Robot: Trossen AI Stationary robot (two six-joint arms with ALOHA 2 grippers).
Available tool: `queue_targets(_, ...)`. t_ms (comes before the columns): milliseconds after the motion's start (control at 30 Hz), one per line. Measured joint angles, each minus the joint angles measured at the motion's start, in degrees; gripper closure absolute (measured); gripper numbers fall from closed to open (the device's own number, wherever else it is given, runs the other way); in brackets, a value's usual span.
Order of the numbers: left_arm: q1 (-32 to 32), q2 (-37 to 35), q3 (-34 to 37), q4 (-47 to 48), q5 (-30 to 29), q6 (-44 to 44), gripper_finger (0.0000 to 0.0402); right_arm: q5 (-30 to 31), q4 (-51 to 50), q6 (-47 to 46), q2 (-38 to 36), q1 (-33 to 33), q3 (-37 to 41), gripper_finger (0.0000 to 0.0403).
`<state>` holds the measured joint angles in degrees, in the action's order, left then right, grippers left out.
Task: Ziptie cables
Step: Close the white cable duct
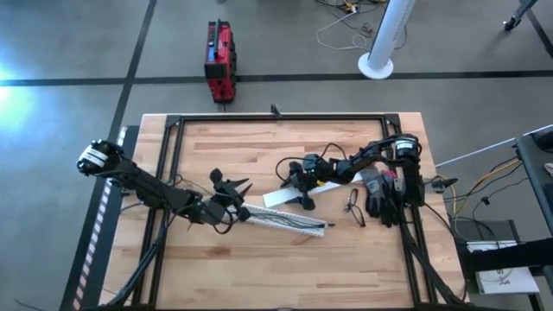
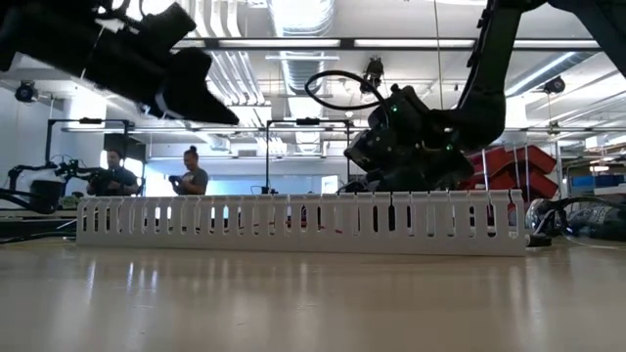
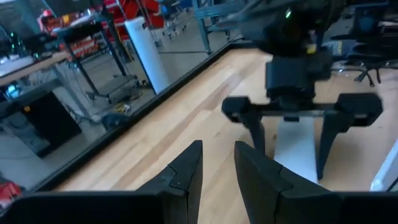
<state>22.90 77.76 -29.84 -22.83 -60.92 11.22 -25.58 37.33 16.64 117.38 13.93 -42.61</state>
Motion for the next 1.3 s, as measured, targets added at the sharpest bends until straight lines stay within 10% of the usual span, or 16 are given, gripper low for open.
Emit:
queue_targets(533,-1.31,7.28,-1.2,-2.28,21.88,0.8,0.0255,1.11,5.23,-2.2,1.61,0.07,0.18,0.0183)
queue_targets(933,-1.55,8.79,-1.23,-2.6,29.94,2.67,0.014,17.16,-17.22,5.43,-22.89,0.22,0.53,0.0183)
queue_targets(1300,-2.75,9.72,-2.52,0.9,36.02,-0.62,0.0105,19.82,-22.86,3.57,-36.94,-0.68,-1.86,0.0183)
